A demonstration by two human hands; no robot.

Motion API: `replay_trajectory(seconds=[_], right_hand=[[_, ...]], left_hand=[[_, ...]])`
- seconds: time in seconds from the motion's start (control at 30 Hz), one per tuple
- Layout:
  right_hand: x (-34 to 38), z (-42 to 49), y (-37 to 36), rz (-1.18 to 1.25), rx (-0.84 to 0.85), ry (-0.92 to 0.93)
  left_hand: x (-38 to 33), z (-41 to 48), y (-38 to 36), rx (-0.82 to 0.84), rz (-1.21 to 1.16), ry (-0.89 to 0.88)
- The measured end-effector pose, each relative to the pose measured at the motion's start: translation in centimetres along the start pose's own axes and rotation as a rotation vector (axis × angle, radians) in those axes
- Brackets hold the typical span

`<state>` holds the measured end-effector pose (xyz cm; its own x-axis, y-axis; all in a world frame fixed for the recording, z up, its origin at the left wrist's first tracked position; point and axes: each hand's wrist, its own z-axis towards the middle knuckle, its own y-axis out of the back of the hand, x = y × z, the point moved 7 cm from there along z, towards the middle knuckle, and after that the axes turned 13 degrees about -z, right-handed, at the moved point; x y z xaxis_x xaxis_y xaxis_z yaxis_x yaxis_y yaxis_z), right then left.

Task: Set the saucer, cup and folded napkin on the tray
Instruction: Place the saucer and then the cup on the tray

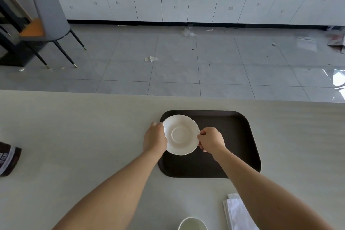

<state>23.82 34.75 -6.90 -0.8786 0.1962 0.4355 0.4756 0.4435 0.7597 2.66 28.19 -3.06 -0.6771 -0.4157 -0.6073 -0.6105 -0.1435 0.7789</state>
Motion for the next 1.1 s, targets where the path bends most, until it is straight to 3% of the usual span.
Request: replay_trajectory(seconds=[0.53, 0.8, 0.97, 1.1], right_hand=[[-1.0, -1.1, -0.5, -0.006, -0.005, 0.01], [-2.6, -3.9, 0.3, 0.061, -0.084, 0.043], [-4.6, -7.1, 0.0, 0.11, -0.061, 0.066], [-5.3, -9.0, 0.1, 0.108, -0.083, 0.067]], left_hand=[[0.0, -1.5, -0.2, 0.019, 0.072, 0.057], [2.0, -3.5, 0.7, -0.012, -0.04, 0.021], [6.2, -6.8, 0.9, 0.026, 0.258, -0.026], [7.5, -8.5, 0.2, 0.049, 0.343, -0.027]])
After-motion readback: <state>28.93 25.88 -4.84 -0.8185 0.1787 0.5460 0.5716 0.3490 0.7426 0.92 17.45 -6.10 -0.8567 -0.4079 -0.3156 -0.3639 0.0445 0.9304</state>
